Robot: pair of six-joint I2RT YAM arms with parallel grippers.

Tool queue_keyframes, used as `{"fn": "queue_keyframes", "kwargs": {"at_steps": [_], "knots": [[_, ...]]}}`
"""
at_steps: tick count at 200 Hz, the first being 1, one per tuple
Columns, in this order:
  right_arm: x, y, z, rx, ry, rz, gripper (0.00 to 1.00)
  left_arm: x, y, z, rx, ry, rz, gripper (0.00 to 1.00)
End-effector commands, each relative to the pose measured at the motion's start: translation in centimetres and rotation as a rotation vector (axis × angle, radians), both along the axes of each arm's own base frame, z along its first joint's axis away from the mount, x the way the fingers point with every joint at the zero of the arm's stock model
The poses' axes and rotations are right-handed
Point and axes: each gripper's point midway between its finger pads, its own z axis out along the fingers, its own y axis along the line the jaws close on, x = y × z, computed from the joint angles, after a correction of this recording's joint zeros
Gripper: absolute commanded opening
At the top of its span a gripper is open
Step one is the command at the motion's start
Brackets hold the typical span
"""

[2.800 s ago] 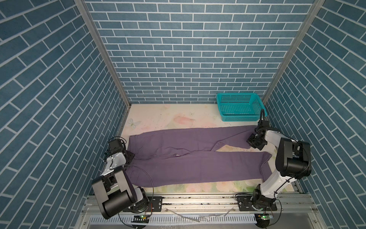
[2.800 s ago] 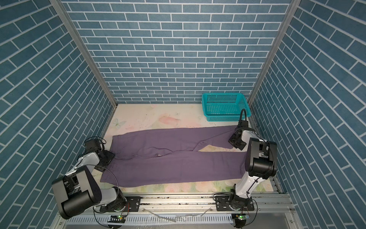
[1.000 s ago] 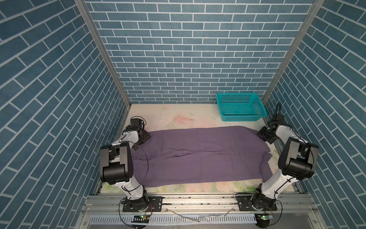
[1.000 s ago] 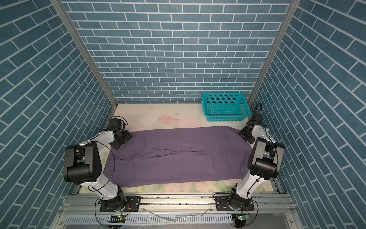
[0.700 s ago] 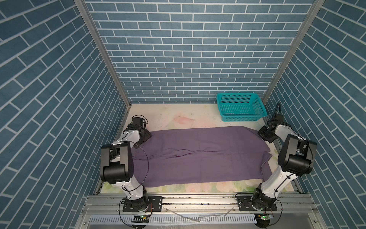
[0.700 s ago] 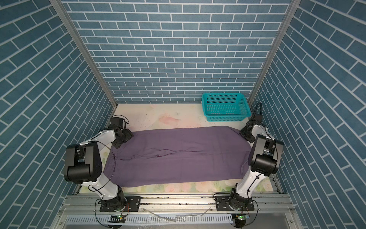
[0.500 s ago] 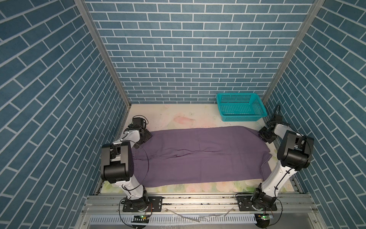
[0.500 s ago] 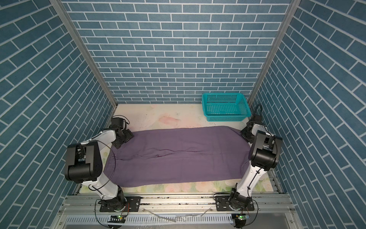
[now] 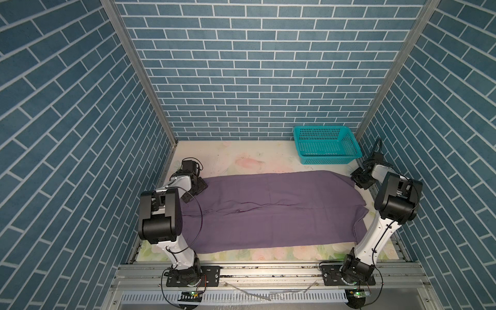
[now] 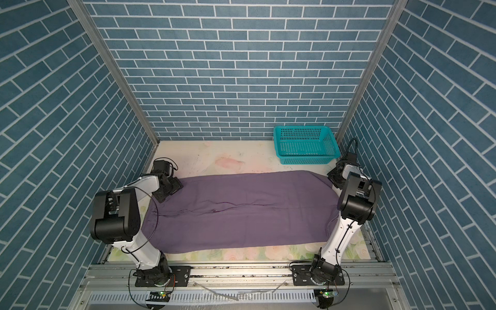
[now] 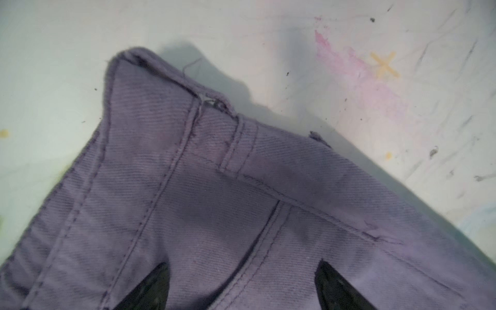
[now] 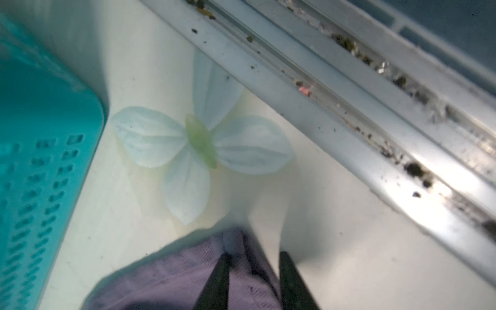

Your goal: Fold and stack the trousers

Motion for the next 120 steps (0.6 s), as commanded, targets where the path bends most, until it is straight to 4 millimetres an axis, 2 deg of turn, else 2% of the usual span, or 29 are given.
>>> {"fn": "queue_keyframes", "kwargs": {"at_steps": [1, 17, 47, 75, 120], "knots": [[0.5, 0.2, -0.8, 0.043, 0.016, -0.015, 0.11, -0.9, 0.2, -0.1, 0.036, 0.029, -0.012, 0.86], [1.0, 0.1, 0.2, 0.037, -0.005, -0.015, 0.00, -1.3, 0.2, -0.2, 0.040, 0.035, -0.008, 0.86], [2.2, -0.1, 3.1, 0.025, -0.077, -0.004, 0.00, -1.3, 0.1, 0.0, 0.035, 0.032, -0.008, 0.86], [2.2, -0.5, 6.5, -0.028, -0.128, 0.008, 0.00, -1.2, 0.1, 0.7, 0.036, 0.014, -0.010, 0.86], [2.6, -2.4, 11.4, -0.168, -0.199, 0.003, 0.00, -1.3, 0.0, 1.5, 0.035, -0.001, -0.019, 0.85]]}}
